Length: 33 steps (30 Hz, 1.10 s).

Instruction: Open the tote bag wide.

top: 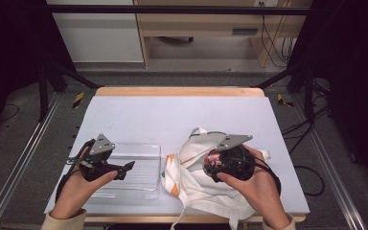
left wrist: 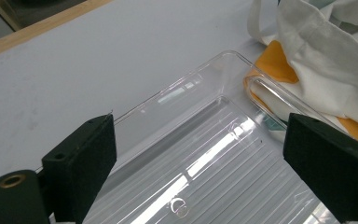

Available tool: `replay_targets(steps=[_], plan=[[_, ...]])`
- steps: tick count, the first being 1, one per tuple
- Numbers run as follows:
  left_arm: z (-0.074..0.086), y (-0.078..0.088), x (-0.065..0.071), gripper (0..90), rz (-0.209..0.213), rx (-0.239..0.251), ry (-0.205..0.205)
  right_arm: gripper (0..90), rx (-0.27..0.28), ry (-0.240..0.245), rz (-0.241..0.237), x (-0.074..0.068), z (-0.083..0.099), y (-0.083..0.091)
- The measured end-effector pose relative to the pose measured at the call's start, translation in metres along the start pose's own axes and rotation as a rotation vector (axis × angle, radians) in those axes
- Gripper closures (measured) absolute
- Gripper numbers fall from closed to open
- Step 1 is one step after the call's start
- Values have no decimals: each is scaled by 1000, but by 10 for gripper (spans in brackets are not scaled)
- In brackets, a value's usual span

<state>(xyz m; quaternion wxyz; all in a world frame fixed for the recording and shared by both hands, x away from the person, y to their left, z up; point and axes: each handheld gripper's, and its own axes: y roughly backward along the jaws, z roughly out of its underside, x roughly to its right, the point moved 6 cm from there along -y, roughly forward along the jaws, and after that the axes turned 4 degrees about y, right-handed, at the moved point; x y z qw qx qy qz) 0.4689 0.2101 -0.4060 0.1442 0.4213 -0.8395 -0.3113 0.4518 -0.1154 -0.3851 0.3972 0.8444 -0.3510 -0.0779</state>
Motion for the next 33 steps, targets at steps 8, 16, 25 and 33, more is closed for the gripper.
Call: replay_targets(steps=[8, 16, 25, 33], plan=[[5, 9, -18, 98, -14, 13, 39, 258, -9, 15, -9, -5, -16, -2], [6, 12, -24, 98, -28, 11, 40, 259, -15, 47, -13, -7, -35, 0], [10, 21, -37, 97, -68, 14, 62, 258, 1, 71, -28, -8, -67, -6], [14, 22, -43, 96, -69, 12, 77, 258, 13, 71, -57, -13, -79, -21]])
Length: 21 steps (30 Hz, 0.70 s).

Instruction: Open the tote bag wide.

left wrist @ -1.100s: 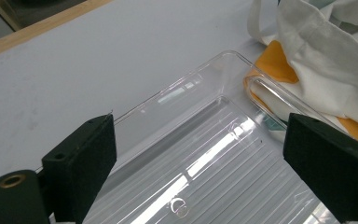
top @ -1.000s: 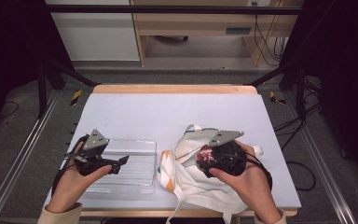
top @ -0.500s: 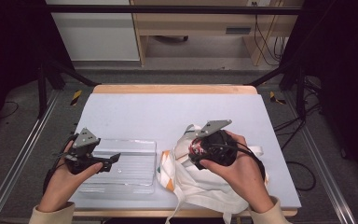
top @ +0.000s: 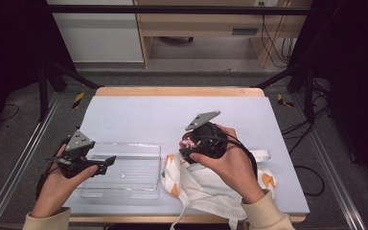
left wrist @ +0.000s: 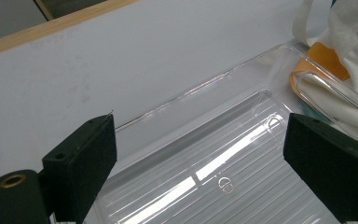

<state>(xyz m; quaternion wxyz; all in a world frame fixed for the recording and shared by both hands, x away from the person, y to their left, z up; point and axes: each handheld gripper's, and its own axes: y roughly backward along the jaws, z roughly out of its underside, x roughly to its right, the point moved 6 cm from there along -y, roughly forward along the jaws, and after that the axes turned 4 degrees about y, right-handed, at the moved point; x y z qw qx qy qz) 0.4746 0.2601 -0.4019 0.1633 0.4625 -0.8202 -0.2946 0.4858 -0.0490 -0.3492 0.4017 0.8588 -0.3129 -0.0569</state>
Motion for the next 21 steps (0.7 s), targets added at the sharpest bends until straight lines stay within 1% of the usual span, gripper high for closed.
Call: replay_targets(steps=[2, 8, 12, 17, 21], plan=[[1, 1, -2, 96, 0, 2, 7, 258, 3, -3, -2, -1, -1, -1], [2, 5, -8, 96, -2, 10, 22, 258, 9, 20, -16, -8, -8, -6], [4, 7, -15, 95, -11, 8, 35, 258, 2, 30, -26, -11, -9, -15], [7, 5, -18, 95, -28, -7, 36, 258, -2, 33, -37, -15, -12, -21], [7, 4, -18, 95, -26, -10, 33, 259, 2, 35, -45, -19, -15, -26]])
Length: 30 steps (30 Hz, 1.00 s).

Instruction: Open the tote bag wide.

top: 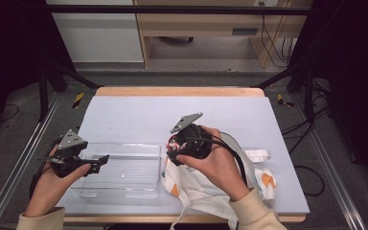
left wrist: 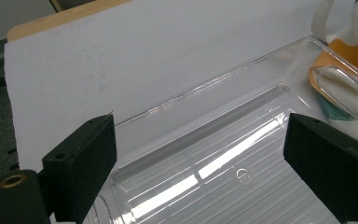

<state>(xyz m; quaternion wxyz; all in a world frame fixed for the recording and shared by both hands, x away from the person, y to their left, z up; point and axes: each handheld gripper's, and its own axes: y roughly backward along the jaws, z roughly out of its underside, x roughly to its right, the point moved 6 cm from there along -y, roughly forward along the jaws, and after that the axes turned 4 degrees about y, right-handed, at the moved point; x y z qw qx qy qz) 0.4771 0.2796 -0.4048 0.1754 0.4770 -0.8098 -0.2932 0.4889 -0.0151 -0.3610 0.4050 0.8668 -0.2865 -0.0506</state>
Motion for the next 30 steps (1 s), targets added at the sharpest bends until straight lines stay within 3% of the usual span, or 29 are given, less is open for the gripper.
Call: replay_targets(steps=[19, 30], plan=[[4, -3, -4, 95, -15, -27, -12, 258, 11, 34, -41, -18, -16, -23], [4, -2, -5, 94, -7, -15, -1, 258, 17, 18, -68, -22, -23, -37]])
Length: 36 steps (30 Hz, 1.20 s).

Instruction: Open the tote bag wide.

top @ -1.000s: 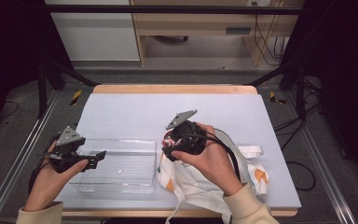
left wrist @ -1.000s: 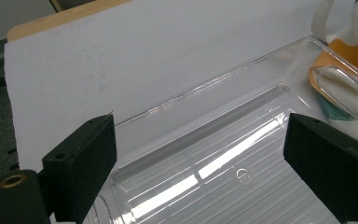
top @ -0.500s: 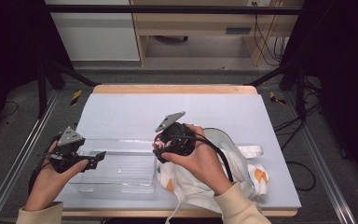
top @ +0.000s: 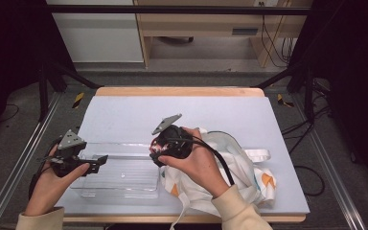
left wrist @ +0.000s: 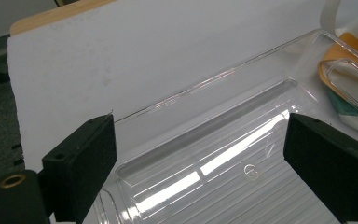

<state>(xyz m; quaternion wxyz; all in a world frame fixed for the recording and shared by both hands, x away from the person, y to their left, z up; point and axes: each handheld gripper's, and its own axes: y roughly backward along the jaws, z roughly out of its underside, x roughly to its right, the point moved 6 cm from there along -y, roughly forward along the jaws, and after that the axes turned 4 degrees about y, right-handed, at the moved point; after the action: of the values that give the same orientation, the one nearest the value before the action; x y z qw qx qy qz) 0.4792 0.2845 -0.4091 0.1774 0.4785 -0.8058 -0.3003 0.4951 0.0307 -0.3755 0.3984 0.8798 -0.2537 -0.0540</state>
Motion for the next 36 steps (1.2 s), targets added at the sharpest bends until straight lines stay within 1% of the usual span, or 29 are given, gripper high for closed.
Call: replay_targets(steps=[3, 6, 9, 15, 23, 29, 36], plan=[[-1, 0, 1, 95, 6, 7, 1, 258, -1, 9, -7, -3, -2, -2], [-1, 1, -1, 94, 7, 2, -2, 258, -6, 20, -17, -6, -5, -6], [-1, 3, -3, 94, 2, 11, 8, 258, -7, 24, -31, -9, -7, -9], [-2, 3, -3, 93, 9, 15, 4, 258, -12, 34, -34, -11, -9, -12], [-2, 4, -2, 92, 11, 17, 3, 258, -17, 34, -38, -13, -10, -17], [-2, 4, -2, 92, 13, 16, 3, 258, -15, 37, -49, -17, -12, -21], [-3, 6, -1, 92, 15, 23, 3, 258, -13, 43, -50, -20, -15, -25]])
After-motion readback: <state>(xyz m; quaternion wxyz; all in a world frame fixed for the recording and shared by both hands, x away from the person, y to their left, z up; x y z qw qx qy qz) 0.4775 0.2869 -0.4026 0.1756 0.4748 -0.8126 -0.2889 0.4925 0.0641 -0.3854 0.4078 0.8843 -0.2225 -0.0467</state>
